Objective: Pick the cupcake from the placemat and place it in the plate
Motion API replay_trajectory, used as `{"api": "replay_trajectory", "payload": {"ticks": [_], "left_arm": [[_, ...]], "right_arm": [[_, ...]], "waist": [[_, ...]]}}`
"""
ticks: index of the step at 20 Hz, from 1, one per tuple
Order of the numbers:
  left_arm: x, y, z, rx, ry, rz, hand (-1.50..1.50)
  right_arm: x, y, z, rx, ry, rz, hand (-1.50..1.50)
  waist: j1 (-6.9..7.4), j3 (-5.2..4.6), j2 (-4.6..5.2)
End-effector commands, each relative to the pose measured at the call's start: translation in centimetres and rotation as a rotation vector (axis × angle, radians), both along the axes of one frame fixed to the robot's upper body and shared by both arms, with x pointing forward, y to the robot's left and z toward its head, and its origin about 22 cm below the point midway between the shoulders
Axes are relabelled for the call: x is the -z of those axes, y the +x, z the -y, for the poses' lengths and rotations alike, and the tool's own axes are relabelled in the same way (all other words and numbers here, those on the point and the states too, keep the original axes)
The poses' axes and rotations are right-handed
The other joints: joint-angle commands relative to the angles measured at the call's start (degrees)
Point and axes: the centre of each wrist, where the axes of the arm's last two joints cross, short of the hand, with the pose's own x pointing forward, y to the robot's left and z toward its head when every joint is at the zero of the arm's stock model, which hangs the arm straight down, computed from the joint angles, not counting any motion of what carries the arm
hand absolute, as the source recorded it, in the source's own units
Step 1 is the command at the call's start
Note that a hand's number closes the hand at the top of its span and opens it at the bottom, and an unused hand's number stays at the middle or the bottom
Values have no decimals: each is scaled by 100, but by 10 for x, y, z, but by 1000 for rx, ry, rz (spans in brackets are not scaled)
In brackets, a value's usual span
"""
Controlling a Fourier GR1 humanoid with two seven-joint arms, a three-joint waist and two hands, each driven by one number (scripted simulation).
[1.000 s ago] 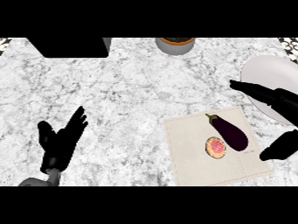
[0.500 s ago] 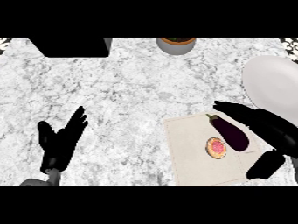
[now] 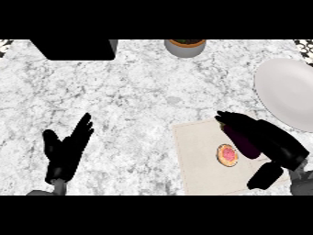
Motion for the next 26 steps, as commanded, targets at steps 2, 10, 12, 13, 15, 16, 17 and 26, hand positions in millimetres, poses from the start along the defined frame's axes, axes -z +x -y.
{"api": "replay_trajectory", "payload": {"ticks": [2,10,12,13,15,16,17,26], "left_arm": [[1,-12,-1,-8,-6,-25,0],[-3,10,15,6,-19,-4,0],[-8,-1,16,10,-4,-14,0],[4,2,4,-10,3,-22,0],[1,1,-8,-1,-3,-3,0],[15,-3,-14,7,-2,-13,0],[3,-5,-18,3,9,-21,0],[-11,1,-21,-11,-1,-17,0]], "right_arm": [[5,-6,13,19,-91,25,-150],[30,3,-2,17,-102,3,-150],[39,15,-13,11,-106,-5,-150],[45,0,-35,5,-88,0,-150],[45,12,-28,-2,-137,-19,-150],[65,2,-35,-17,-147,-10,-150],[43,-4,-34,-85,-224,-23,150],[67,0,-32,-94,-200,103,150]], "waist": [[2,-12,10],[-2,-12,14],[16,-12,14],[3,-13,14],[9,-13,14],[10,-13,18],[3,-14,8],[3,-12,10]]}}
